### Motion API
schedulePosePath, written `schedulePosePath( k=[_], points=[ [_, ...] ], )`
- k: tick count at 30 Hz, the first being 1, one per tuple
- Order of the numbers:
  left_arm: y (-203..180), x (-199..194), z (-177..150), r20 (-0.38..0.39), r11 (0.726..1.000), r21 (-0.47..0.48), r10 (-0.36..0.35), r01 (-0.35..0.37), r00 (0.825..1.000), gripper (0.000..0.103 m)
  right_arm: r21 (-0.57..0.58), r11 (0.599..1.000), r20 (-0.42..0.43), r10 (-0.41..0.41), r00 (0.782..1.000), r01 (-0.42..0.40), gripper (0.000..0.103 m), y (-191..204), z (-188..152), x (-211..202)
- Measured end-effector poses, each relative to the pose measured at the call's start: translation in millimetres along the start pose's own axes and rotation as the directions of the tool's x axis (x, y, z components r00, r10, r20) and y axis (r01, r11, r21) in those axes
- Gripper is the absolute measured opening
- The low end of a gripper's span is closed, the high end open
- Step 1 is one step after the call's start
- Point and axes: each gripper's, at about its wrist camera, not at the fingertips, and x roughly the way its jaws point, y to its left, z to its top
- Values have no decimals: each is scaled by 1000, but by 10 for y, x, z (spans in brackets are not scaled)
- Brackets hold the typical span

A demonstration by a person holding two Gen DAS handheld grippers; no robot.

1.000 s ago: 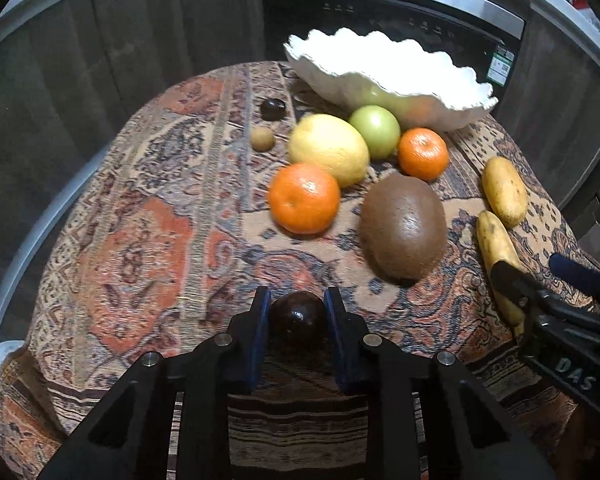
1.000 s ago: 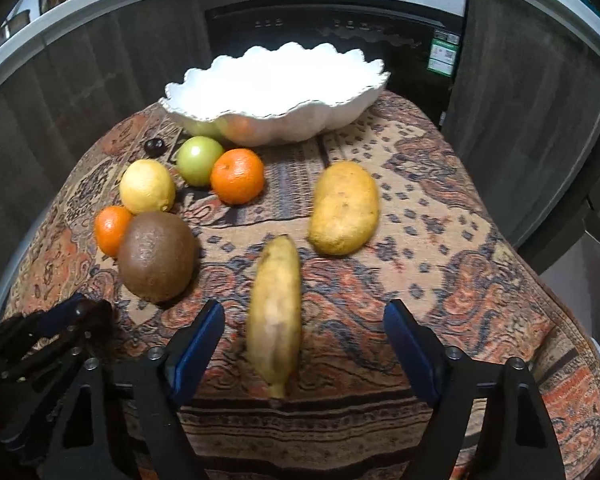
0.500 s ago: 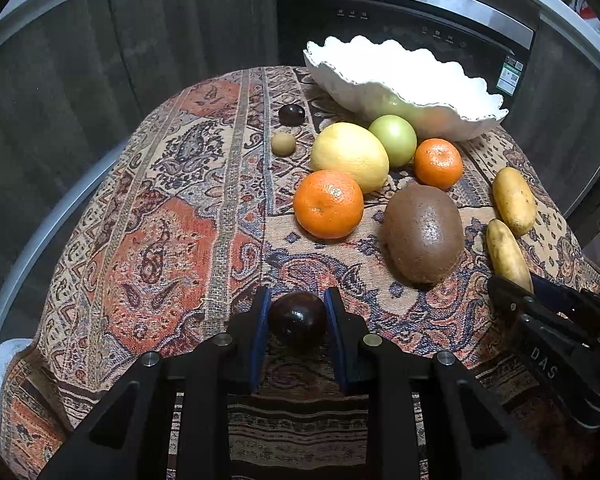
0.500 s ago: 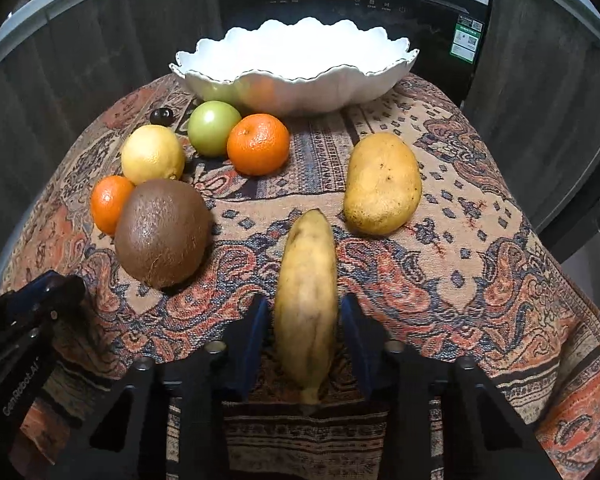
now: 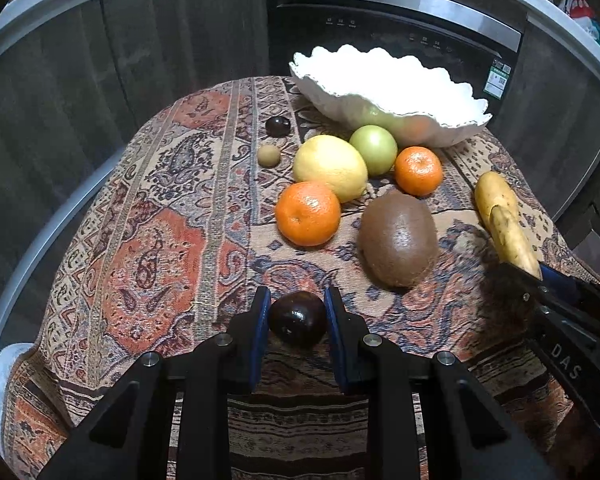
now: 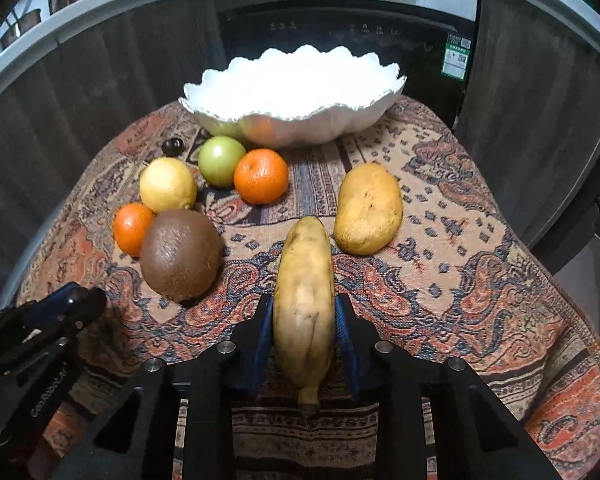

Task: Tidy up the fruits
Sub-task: 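Close the left tool on the plum while the right tool grasps the banana, then lift the plum and banana and carry both over the white bowl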

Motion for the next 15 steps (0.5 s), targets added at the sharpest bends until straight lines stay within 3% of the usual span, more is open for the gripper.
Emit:
schedulePosePath(
  k=[15],
  points=[
    [-93,-255,265,43,1000,5,-10,10,999,27,21,1000,67,16,998,-17,31,-86,171,-313]
  ],
)
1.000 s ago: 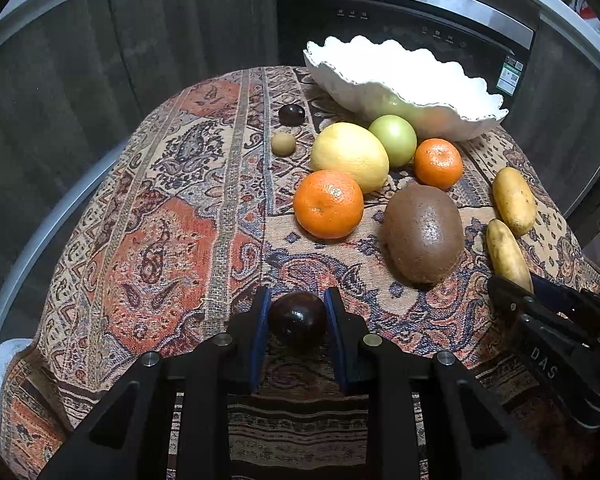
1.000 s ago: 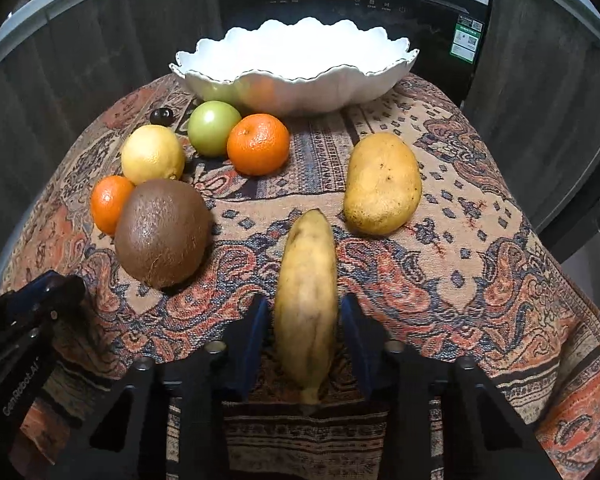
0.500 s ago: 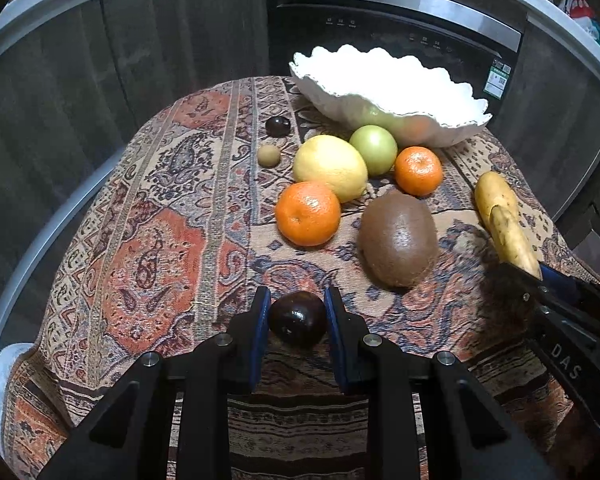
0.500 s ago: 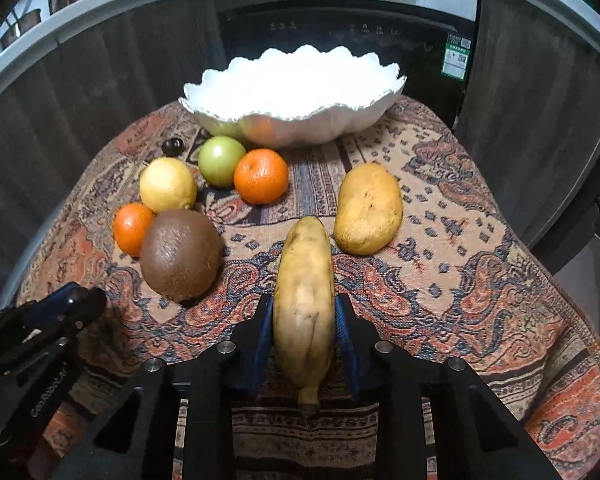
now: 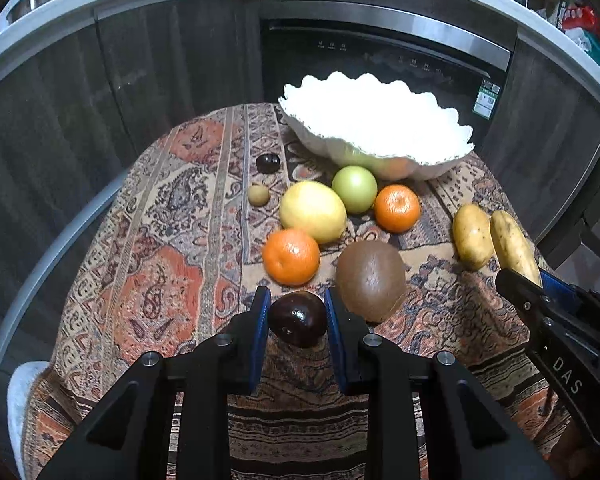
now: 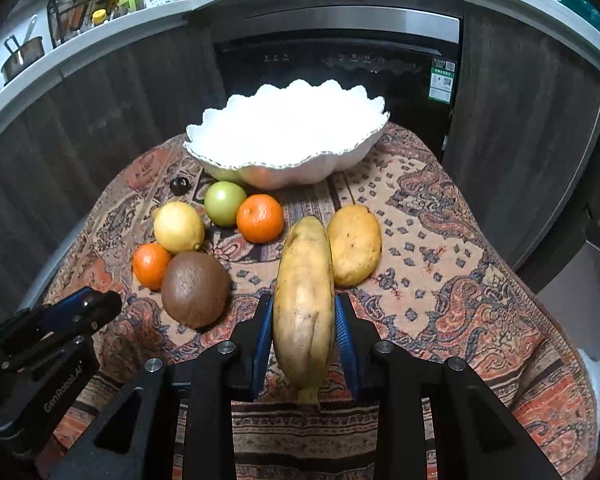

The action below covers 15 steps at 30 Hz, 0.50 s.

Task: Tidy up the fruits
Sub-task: 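Lift the plum and banana and carry both over the white bowl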

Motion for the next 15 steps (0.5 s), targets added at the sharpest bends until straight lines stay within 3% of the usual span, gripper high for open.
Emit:
schedulePosePath(
  k=[15],
  points=[
    [-125,-178,570,54,1000,8,-12,12,998,27,3,1000,73,10,997,-11,31,-68,560,-216]
  ],
)
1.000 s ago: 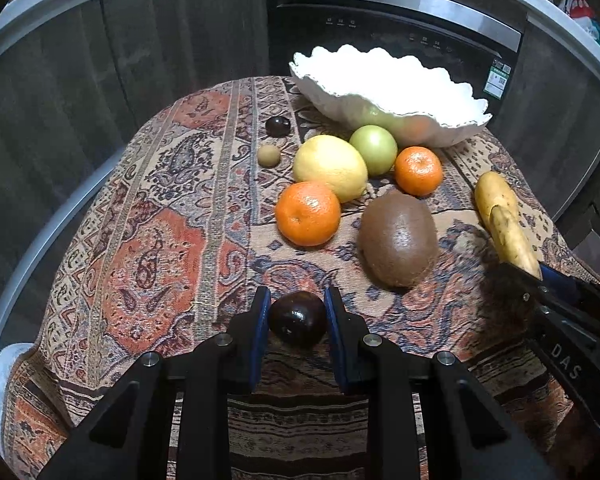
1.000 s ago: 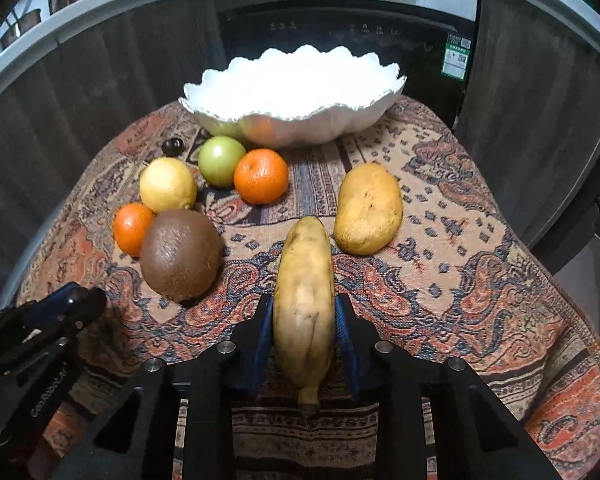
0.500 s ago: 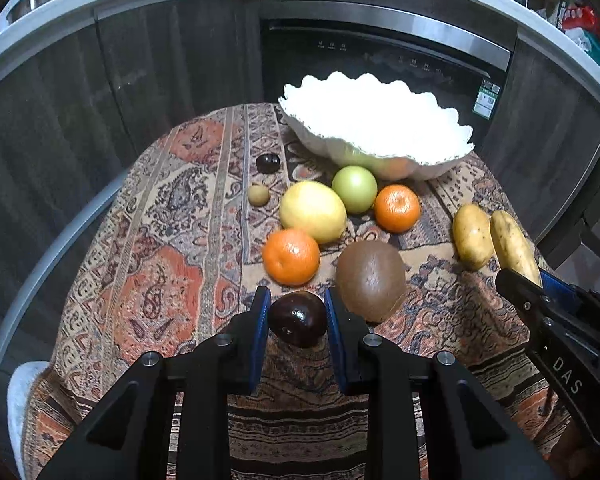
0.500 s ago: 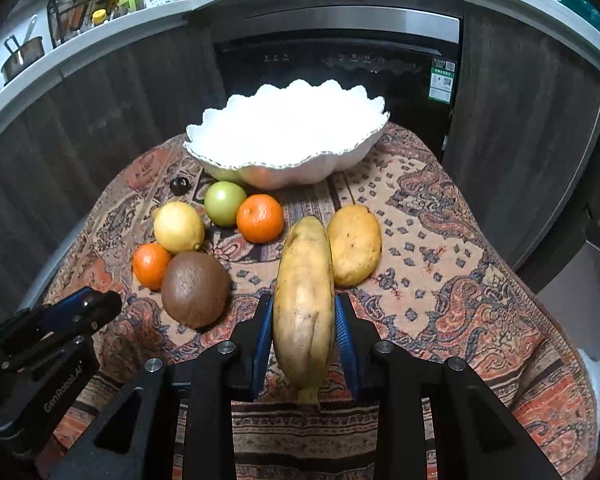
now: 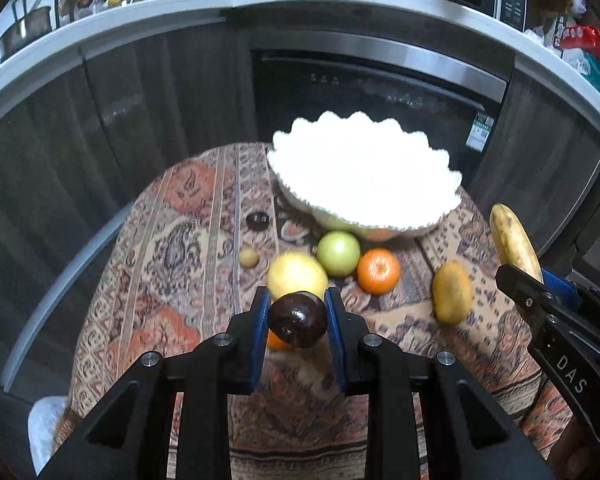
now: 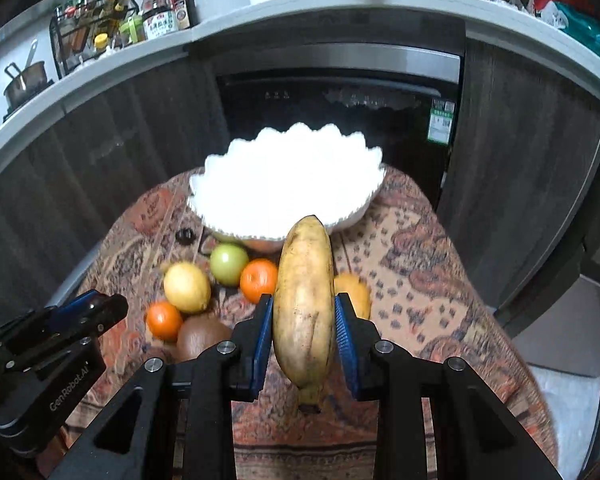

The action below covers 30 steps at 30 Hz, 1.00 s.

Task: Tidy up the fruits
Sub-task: 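Lift the plum and banana and carry both over the white bowl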

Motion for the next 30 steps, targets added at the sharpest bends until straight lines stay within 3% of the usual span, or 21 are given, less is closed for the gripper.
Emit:
schedulePosePath(
  k=[16,30],
  points=[
    [-131,144,834,60,1000,21,-21,20,998,27,4,1000,63,-16,998,16,31,-100,689,89],
    [-171,592,1374,84,998,55,-7,3,996,27,3,999,69,-42,997,42,31,-167,1182,545]
  ],
)
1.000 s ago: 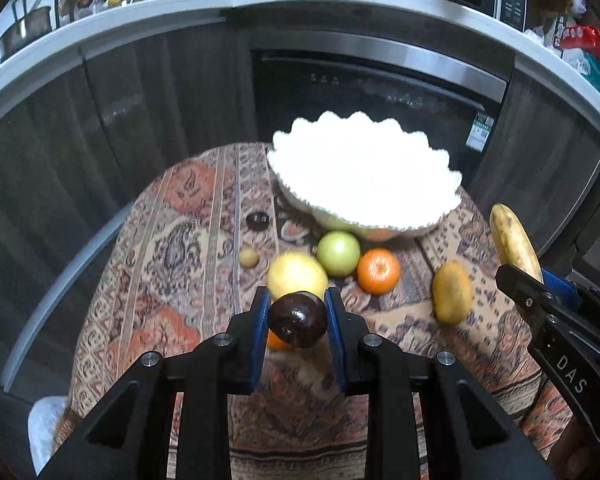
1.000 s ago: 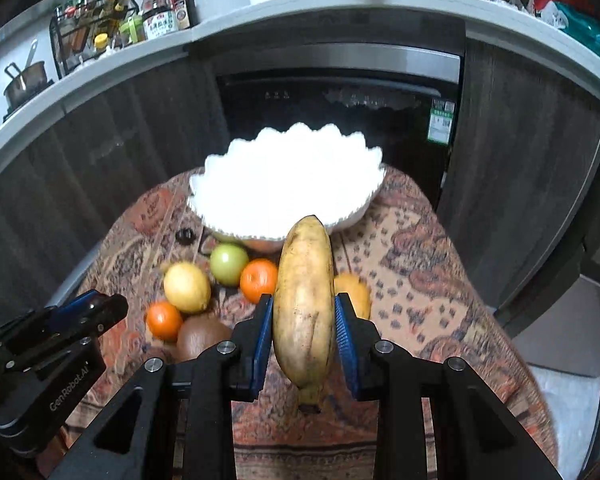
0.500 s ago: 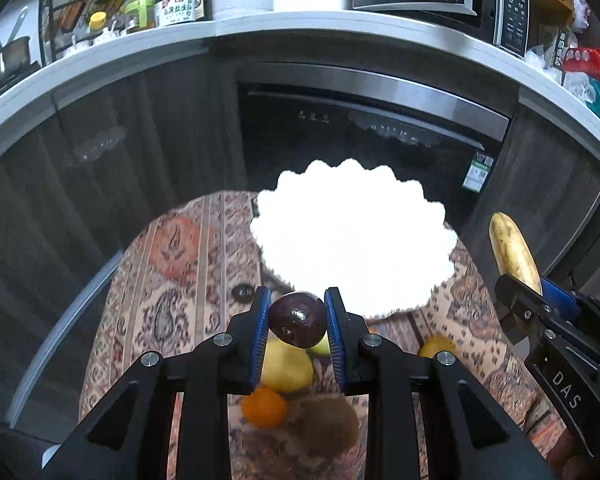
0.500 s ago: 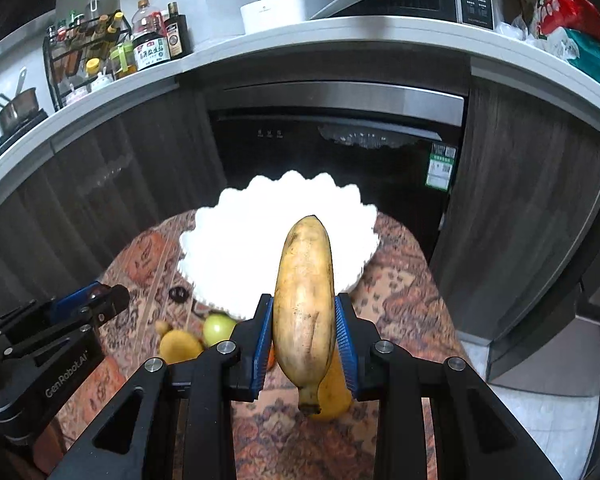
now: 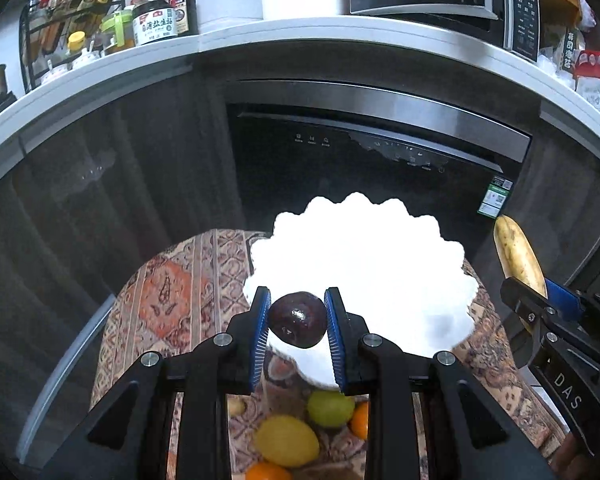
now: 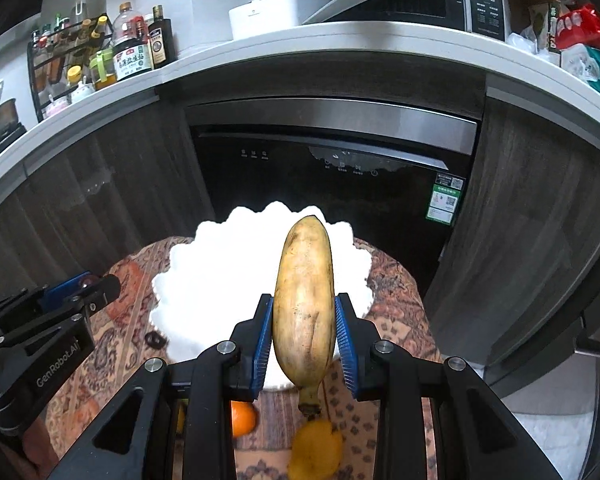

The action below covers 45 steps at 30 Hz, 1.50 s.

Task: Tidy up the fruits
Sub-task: 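Lift the plum and banana and carry both over the white bowl, then open both tools to drop the plum and banana into the bowl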

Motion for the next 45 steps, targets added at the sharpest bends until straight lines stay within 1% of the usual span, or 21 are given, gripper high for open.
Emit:
schedulePosePath(
  k=[7,16,23,24,25,27,29,31,32,34,35,36,37,40,45],
  points=[
    [8,398,87,-34,1000,5,-7,7,999,27,9,1000,-41,-8,999,8,31,-36,72,391],
    [1,883,89,-87,1000,5,-15,16,996,28,14,1000,-104,-7,995,9,31,-76,60,851],
    [23,1060,93,-102,1000,1,-6,7,995,28,16,1000,-135,-11,991,14,31,-71,39,1059],
    [23,1074,89,-107,1000,0,-6,6,994,31,17,1000,-139,-11,990,14,31,-74,38,1074],
    [23,1078,88,-109,1000,0,-6,6,994,38,17,1000,-143,-11,990,13,32,-76,37,1089],
    [23,1066,74,-106,1000,-2,1,-2,994,47,20,1000,-147,-12,989,15,32,-79,32,1104],
    [26,1051,70,-108,1000,2,9,-9,994,49,16,1000,-138,-19,990,21,37,-70,33,1085],
    [40,1041,68,-118,1000,4,16,-15,993,59,3,999,-132,-44,990,45,54,-55,35,1053],
    [49,1028,67,-118,1000,1,19,-19,993,61,3,999,-126,-51,991,52,57,-56,39,1036],
    [59,957,54,-111,1000,1,30,-30,993,67,6,998,-116,-67,991,68,68,-60,45,978],
    [59,933,53,-107,999,2,33,-33,994,70,9,997,-109,-75,991,77,71,-62,47,937],
    [60,886,46,-103,999,4,42,-41,994,75,12,996,-104,-81,991,83,76,-67,49,902],
    [64,831,40,-98,999,5,48,-48,994,80,14,996,-99,-86,991,88,78,-69,50,862],
    [85,691,23,-86,998,3,70,-70,994,90,12,995,-87,-96,992,98,80,-63,45,737],
    [140,432,8,-65,997,1,77,-77,995,94,18,994,-75,-103,992,104,81,-39,27,518]
  ],
)
